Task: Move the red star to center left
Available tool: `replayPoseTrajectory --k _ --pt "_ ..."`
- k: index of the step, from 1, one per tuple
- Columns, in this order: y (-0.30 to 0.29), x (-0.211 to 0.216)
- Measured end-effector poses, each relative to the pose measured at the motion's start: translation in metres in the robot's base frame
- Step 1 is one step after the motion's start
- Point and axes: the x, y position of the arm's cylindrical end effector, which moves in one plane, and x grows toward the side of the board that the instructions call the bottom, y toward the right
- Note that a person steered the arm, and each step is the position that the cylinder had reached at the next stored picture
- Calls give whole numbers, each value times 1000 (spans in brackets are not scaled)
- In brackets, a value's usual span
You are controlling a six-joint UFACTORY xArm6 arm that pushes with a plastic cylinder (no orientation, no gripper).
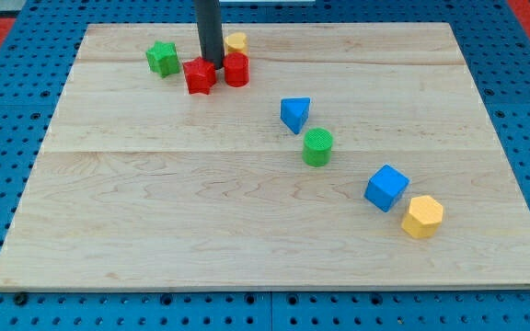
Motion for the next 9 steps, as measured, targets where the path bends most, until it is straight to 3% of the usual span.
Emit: replayPoseTrajectory --k 9 --pt "-126 117"
